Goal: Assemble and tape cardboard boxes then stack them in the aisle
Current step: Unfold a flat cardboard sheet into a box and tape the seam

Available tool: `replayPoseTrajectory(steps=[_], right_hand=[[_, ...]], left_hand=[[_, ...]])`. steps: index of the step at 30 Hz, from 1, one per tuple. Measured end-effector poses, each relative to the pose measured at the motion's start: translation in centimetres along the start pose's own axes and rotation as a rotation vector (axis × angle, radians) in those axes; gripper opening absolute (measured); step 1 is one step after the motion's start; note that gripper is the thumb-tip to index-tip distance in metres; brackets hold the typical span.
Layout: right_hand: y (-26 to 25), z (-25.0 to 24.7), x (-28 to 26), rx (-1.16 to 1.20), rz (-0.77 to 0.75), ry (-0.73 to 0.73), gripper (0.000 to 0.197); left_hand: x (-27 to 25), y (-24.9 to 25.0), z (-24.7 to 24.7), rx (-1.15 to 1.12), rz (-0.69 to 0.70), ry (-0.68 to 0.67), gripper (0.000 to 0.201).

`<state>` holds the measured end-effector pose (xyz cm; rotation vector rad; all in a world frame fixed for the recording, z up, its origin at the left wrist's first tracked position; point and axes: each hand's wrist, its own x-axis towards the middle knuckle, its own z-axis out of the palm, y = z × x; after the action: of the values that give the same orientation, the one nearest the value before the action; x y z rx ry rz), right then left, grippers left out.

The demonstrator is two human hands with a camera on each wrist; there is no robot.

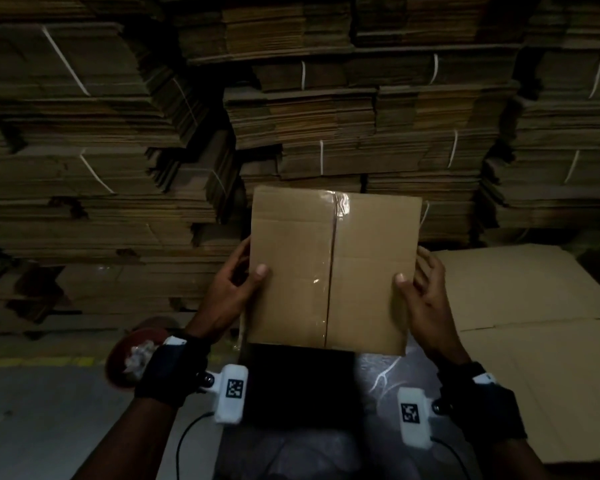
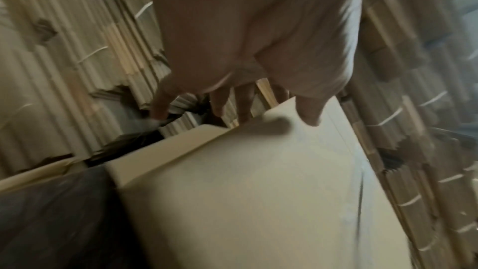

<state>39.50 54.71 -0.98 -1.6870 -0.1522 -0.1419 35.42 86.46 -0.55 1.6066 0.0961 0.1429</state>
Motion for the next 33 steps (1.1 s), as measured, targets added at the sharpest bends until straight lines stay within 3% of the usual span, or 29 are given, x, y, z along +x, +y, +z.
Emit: replayPoseTrajectory(steps=[4,8,12,16,20,25,28,33], right_hand=[[-1.4,-0.8,0.8,0.075,0.036,0.011,0.033],[-3.5,-1.7,1.3,0.134,0.012,-0.019,0.038],[-5.5,-2.2,1.6,0.167,0.024,-0.046,0.038],[-6.2,-2.0,2.0,0.187,0.059,-0.07,0.044],[-4.4,-1.5,3.3,0.171,0.128,-0.089,0.049],[-1.3,-0.5,5.2,0.161,0.203,-0.098,0.059],[0.3,0.1,5.6,0.148,0.237,-0.132,0.061],[3.3,0.4,5.4,-0.125,0.24,-0.199,0.065]], left_hand=[[-0.5,1.4,0.2,-0.039,0.064,0.063,0.046],[-0.7,3.2,-0.1,-0.116,0.086,0.033,0.047],[-0.7,5.3,-0.5,-0.138,0.115,-0.01,0.064],[0.4,5.8,-0.9,-0.125,0.062,-0.049,0.063],[1.7,3.9,-1.0,-0.099,0.032,-0.058,0.054],[3.3,0.3,-1.3,-0.05,-0.015,-0.086,0.059],[3.6,-1.5,-0.9,0.01,-0.057,-0.055,0.048],[3.7,-4.8,-1.0,0.114,-0.161,-0.044,0.054]])
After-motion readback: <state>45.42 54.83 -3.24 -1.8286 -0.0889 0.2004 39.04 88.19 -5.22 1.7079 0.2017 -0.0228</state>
